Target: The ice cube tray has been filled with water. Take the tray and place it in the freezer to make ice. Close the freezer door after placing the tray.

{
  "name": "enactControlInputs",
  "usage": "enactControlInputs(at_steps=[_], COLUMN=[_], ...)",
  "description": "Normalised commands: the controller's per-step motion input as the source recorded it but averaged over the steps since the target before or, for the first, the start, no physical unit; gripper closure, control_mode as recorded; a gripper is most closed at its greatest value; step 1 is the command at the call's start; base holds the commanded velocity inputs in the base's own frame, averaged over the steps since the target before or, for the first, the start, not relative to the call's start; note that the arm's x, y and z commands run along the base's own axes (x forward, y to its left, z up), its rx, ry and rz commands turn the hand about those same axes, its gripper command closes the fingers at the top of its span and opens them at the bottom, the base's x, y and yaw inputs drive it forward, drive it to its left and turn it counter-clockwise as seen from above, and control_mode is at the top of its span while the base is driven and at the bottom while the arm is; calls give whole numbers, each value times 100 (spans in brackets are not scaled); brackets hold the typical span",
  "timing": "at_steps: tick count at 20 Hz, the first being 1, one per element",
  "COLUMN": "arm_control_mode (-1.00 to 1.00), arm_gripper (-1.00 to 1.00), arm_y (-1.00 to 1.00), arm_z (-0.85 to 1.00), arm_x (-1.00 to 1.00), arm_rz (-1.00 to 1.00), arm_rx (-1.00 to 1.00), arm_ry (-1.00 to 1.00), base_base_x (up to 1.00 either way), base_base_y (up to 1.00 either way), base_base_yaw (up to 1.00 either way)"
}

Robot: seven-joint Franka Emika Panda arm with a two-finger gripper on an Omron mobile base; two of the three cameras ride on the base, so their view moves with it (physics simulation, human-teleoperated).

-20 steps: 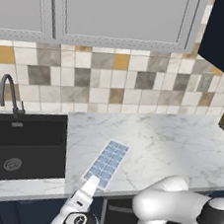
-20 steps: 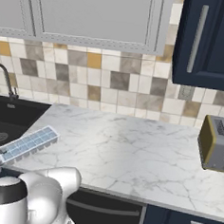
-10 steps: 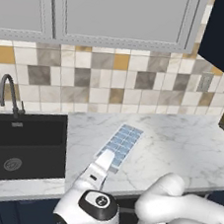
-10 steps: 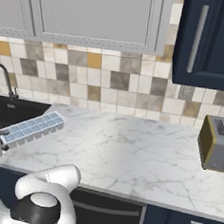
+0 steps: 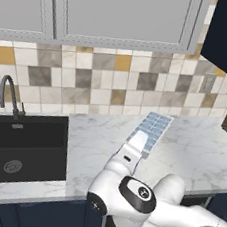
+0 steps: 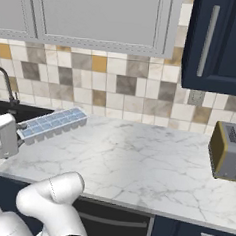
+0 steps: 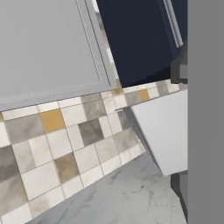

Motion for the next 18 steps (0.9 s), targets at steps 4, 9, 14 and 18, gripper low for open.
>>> enactControlInputs(at_steps=[4, 9, 14, 18], arm_control_mode=[-100, -100, -100, -100], arm_gripper=[100, 100, 100, 100], arm_y=[-63, -52, -29, -33], arm_z=[53, 18, 1, 0], arm_x=[0, 1, 0, 0], arm_rz=[-1, 1, 11, 13], arm_rx=[0, 0, 0, -6], arm_ry=[0, 0, 0, 0], base_base_x=[0, 0, 0, 0], base_base_y=[0, 0, 0, 0], base_base_yaw=[0, 0, 0, 0])
